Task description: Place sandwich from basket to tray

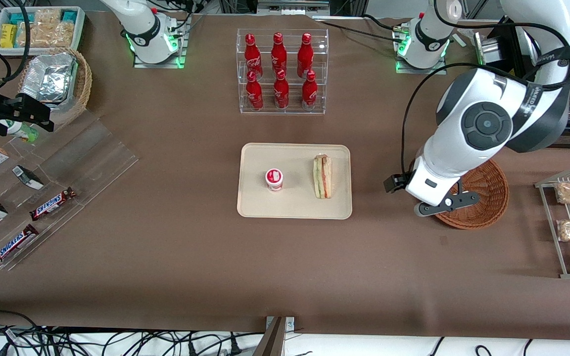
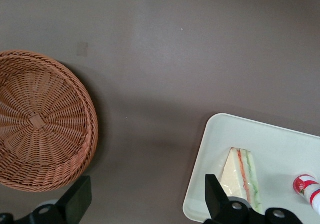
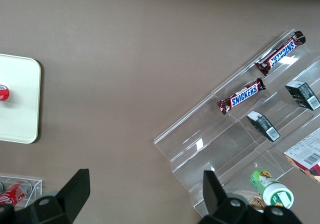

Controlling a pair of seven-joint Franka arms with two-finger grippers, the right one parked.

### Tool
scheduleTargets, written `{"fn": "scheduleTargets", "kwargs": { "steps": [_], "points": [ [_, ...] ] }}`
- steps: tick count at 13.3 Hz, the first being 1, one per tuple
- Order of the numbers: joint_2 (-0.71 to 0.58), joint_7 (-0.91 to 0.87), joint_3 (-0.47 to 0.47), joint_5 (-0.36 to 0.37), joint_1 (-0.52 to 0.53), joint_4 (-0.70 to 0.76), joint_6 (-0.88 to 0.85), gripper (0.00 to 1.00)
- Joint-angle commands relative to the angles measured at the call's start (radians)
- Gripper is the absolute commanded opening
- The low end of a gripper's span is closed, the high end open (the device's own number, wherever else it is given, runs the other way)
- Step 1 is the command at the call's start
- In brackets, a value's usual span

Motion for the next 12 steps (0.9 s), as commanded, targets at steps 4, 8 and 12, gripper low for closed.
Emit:
{"fn": "scheduleTargets", "kwargs": {
  "steps": [4, 8, 12],
  "points": [
    [-0.161, 0.143, 0.118, -0.101, -0.016, -0.108, -0.019, 1.00],
    [-0.311, 0.425, 0.337, -0.254, -0.073, -0.185, -0.057, 1.00],
    [-0.387, 0.597, 0.412, -0.288, -0.073, -0.179, -0.160, 1.00]
  ]
}}
